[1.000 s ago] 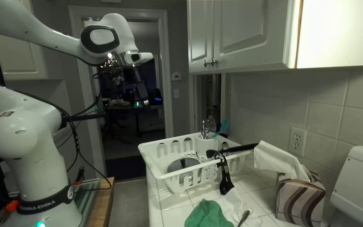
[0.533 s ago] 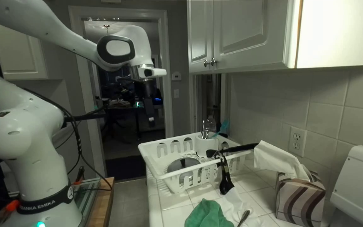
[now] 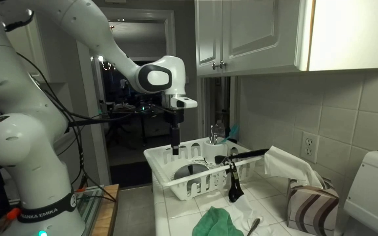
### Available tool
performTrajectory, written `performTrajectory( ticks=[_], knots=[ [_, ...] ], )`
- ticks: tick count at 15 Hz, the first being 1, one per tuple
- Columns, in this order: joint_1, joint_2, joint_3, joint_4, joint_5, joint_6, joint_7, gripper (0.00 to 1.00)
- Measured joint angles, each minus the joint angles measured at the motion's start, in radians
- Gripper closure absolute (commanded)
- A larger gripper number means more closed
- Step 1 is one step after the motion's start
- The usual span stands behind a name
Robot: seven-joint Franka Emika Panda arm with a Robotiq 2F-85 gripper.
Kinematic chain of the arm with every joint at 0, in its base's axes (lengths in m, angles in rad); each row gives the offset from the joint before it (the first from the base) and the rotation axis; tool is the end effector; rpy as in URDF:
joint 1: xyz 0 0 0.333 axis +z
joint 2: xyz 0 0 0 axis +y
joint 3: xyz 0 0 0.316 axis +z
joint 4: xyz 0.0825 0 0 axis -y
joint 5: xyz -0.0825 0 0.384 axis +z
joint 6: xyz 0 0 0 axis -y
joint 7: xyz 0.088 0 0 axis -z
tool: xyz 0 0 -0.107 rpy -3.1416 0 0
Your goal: Lean the lid on the side of the plate rack
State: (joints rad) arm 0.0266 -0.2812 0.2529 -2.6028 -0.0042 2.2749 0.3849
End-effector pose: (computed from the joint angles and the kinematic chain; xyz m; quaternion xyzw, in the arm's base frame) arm 0.3965 0.1104 0.3433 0.9973 -0.0569 -0.0145 0.0432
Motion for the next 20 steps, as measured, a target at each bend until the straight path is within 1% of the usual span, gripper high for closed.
performTrajectory(
  ticks=[4,7,8,13,14,16,18,20],
  knots=[
    [0.003,0.194,-0.004,0.115,-0.087,0.026,0.114,0.00],
    [0.020,0.299,-0.022,0.181,-0.113,0.026,0.155,0.00],
    [0.031,0.328,-0.031,0.200,-0.116,0.026,0.163,0.02],
    [0.093,0.425,-0.069,0.263,-0.116,0.025,0.179,0.09],
    [0.104,0.439,-0.075,0.270,-0.116,0.025,0.180,0.08],
    [0.123,0.462,-0.086,0.280,-0.116,0.025,0.182,0.13],
    [0.136,0.479,-0.098,0.286,-0.116,0.025,0.182,0.14],
    [0.143,0.489,-0.110,0.290,-0.116,0.025,0.182,0.13]
  ],
)
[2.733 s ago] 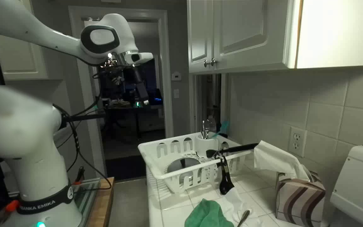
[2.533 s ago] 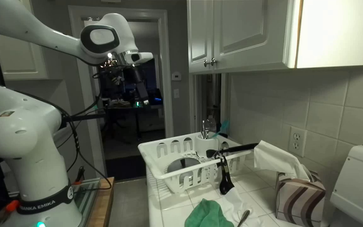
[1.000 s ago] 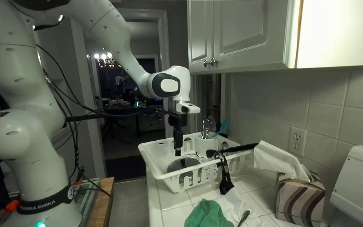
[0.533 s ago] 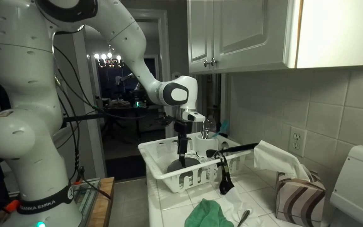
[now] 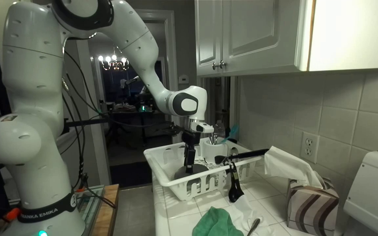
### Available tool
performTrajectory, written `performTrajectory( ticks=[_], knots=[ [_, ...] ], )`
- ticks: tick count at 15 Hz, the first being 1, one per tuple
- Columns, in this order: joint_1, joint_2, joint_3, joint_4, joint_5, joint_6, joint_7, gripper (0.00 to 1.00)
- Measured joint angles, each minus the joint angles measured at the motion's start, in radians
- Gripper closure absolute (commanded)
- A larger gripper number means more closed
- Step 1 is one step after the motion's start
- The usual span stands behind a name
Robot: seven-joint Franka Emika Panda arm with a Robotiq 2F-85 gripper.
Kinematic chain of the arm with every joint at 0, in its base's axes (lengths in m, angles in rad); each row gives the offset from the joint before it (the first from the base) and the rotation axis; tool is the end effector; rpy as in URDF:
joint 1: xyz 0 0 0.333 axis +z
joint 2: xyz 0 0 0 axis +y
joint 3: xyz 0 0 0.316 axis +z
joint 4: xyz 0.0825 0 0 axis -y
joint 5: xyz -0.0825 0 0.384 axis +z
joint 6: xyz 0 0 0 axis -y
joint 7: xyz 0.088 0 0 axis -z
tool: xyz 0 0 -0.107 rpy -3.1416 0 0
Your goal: Lean the lid on the side of the plate rack
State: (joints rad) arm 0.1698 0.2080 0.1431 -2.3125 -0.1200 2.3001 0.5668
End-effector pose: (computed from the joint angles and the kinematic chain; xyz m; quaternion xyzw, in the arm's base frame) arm 0.4755 0.1525 0.2383 0.9905 -0.0814 -0.0871 0.0689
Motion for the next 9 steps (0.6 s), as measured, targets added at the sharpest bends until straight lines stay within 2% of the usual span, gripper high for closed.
performTrajectory(
  ticks=[2,3,5,6,9],
  knots=[
    [0.004,0.003,-0.012,0.003,0.000,0.000,0.000,0.13],
    [0.005,0.003,-0.017,0.004,0.000,0.000,0.000,0.17],
    [0.005,0.004,-0.024,0.008,0.000,0.000,0.000,0.41],
    [0.006,0.005,-0.026,0.011,0.000,0.000,0.000,0.44],
    [0.009,0.012,-0.026,0.018,0.000,0.000,0.000,0.68]
  ],
)
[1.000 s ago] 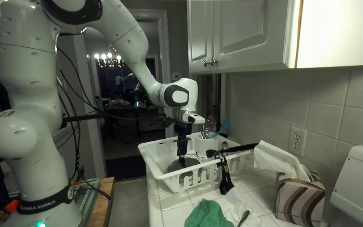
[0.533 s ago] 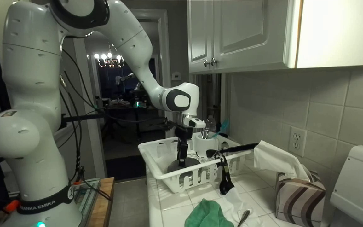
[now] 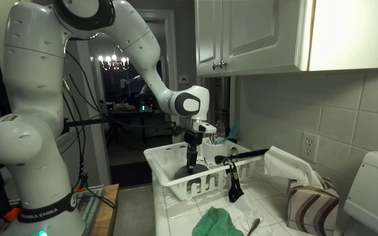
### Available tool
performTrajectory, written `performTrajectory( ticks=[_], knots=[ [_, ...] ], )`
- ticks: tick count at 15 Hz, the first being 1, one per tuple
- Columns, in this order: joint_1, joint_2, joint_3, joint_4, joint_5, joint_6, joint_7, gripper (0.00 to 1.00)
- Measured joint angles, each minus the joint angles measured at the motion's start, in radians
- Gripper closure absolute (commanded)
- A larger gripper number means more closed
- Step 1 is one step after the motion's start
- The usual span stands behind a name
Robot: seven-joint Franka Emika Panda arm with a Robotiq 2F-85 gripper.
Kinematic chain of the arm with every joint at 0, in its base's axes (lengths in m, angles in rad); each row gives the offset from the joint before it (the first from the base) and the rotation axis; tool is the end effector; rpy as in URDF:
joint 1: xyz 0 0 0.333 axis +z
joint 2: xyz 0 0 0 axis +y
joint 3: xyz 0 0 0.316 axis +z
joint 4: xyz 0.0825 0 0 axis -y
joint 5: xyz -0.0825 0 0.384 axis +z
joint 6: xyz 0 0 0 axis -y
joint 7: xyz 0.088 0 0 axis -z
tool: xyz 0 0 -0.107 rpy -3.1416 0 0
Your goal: Lean the lid on the side of the plate rack
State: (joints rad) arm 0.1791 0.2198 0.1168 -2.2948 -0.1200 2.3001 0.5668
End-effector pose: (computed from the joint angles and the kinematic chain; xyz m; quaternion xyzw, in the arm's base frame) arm 0.4835 0.1458 0.2384 0.9899 -0.0901 -0.0844 0.0691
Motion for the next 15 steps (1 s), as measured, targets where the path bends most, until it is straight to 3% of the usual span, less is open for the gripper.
performTrajectory(
  ticks=[4,11,15],
  knots=[
    [0.007,0.004,-0.001,0.005,0.000,0.000,0.000,0.95],
    [0.017,-0.001,-0.001,0.023,0.001,-0.008,0.000,0.94],
    [0.067,-0.076,0.014,0.019,-0.034,-0.094,0.049,0.94]
  ],
)
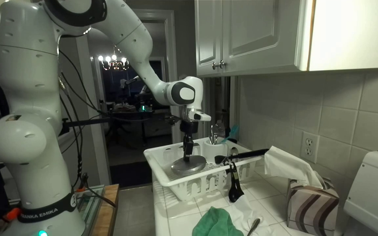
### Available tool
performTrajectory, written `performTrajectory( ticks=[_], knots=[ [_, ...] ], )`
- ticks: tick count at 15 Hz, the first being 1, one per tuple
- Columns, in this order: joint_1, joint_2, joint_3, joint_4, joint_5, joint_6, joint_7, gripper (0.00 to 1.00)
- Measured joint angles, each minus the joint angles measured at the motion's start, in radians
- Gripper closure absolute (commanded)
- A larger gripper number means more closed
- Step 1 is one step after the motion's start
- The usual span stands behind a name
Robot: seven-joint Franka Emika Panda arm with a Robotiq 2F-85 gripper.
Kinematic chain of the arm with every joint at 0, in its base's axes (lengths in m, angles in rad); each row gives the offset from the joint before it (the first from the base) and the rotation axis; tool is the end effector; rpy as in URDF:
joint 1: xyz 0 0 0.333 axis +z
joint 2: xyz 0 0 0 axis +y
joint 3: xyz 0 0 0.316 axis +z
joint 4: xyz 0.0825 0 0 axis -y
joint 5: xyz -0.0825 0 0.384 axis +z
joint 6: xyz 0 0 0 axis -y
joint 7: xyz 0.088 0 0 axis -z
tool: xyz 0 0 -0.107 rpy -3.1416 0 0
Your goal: Lean the lid on the side of the plate rack
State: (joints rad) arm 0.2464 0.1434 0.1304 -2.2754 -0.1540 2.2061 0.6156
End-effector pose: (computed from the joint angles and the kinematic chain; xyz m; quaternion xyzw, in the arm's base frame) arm 0.4727 0.1818 0.2782 0.9911 -0.0663 -0.0695 0.0916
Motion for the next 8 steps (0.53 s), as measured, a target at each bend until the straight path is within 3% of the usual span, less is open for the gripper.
performTrajectory(
  ticks=[3,8],
  knots=[
    [0.045,-0.096,0.032,-0.009,-0.145,-0.104,0.127,0.94],
    [0.043,-0.192,0.082,-0.002,-0.254,-0.347,0.213,0.94]
  ],
)
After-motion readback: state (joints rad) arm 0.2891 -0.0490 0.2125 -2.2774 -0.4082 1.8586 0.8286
